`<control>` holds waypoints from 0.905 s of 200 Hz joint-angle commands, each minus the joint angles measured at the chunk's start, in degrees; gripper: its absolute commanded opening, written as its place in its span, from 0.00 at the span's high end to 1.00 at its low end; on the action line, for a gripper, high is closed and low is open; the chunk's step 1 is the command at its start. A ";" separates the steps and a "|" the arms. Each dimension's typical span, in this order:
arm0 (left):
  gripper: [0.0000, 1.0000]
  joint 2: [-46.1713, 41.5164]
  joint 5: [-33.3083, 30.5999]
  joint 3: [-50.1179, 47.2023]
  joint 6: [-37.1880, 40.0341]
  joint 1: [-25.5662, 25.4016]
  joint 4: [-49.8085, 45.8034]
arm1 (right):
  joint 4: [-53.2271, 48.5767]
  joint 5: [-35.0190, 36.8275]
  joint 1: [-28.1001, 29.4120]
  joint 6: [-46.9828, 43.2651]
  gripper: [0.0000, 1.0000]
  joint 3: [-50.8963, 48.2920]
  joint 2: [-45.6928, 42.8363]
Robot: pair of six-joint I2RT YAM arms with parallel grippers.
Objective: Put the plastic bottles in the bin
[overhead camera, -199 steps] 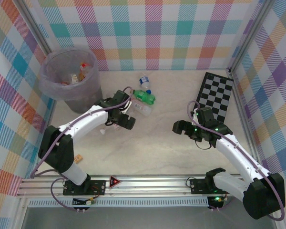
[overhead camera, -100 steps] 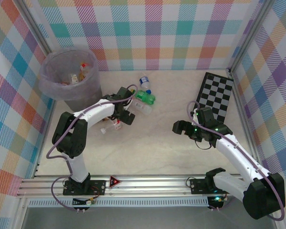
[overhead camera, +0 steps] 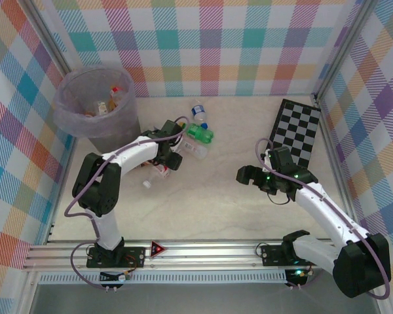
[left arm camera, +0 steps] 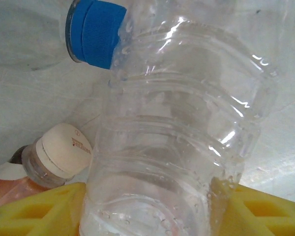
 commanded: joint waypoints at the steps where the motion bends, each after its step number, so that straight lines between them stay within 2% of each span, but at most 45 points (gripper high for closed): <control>1: 0.39 -5.60 2.85 2.03 -2.59 -0.09 -4.18 | 0.57 -0.95 -0.32 -0.83 0.04 0.36 0.12; 65: 0.38 -12.80 11.17 12.72 -7.58 0.01 -13.91 | 1.39 -1.09 -0.28 -0.45 0.04 -0.50 0.09; 118: 0.43 -18.11 14.82 19.66 -12.64 1.30 -14.20 | 1.74 -1.04 -0.33 -0.34 0.04 -1.11 -0.37; 153: 0.47 -20.82 22.67 23.81 -17.13 5.72 -11.72 | 1.72 -1.07 -0.31 -0.31 0.04 -1.38 -0.93; 181: 0.52 -22.51 28.83 25.15 -22.57 13.00 -6.90 | 1.40 -1.06 -0.27 -0.28 0.04 -1.60 -1.63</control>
